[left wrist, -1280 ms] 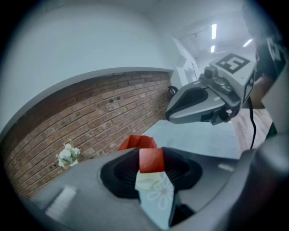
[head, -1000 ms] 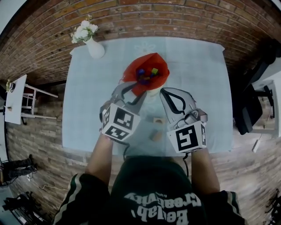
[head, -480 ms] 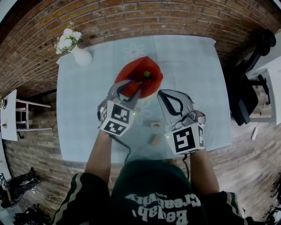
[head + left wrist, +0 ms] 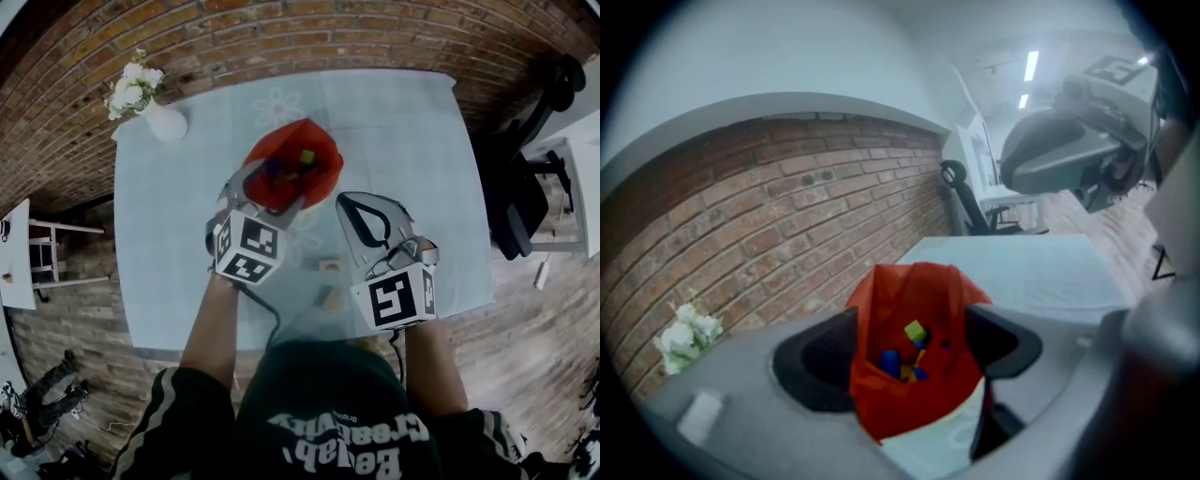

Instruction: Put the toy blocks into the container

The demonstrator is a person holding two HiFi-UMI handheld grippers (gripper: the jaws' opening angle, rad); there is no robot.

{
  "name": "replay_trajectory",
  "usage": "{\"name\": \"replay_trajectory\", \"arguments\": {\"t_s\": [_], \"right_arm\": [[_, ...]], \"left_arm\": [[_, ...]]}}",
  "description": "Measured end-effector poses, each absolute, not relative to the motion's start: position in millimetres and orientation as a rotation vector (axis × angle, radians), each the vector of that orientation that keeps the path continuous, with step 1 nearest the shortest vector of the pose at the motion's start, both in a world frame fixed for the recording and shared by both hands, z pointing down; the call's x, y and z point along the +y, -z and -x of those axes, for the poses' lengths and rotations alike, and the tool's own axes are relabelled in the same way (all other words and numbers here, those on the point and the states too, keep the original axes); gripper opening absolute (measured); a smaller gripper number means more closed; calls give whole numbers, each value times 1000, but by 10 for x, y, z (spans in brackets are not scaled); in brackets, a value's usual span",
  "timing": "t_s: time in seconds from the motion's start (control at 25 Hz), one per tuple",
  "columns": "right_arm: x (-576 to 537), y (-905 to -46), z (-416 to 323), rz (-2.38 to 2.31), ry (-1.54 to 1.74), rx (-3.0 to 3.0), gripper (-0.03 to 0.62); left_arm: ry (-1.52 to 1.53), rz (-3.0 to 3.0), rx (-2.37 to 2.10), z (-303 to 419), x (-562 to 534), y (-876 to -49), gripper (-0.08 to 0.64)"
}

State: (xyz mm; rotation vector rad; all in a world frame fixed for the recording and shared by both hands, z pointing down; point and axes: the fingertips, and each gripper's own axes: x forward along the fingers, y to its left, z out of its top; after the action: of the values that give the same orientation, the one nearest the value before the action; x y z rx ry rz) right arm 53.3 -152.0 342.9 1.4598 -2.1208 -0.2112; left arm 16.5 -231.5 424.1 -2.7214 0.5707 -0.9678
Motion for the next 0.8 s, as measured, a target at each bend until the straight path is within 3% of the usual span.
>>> {"name": "replay_trajectory", "arguments": {"t_s": [0.48, 0.52, 0.6, 0.8], "right_arm": [[-1419, -3424, -586, -1470, 207, -2110, 6], [-1408, -3425, -587, -1471, 206, -2110, 6], [-1388, -3426, -591, -1472, 205, -2110, 6], [-1331, -3413, -652, -1493, 203, -2111, 6]], "left_arm": [[1001, 2742, 503, -235, -2165, -4314, 359], [981, 2739, 516, -228, -2160, -4280, 299], [911, 2721, 563, -205, -2161, -4170, 10], [866, 2749, 561, -220, -2062, -4100, 3]]}}
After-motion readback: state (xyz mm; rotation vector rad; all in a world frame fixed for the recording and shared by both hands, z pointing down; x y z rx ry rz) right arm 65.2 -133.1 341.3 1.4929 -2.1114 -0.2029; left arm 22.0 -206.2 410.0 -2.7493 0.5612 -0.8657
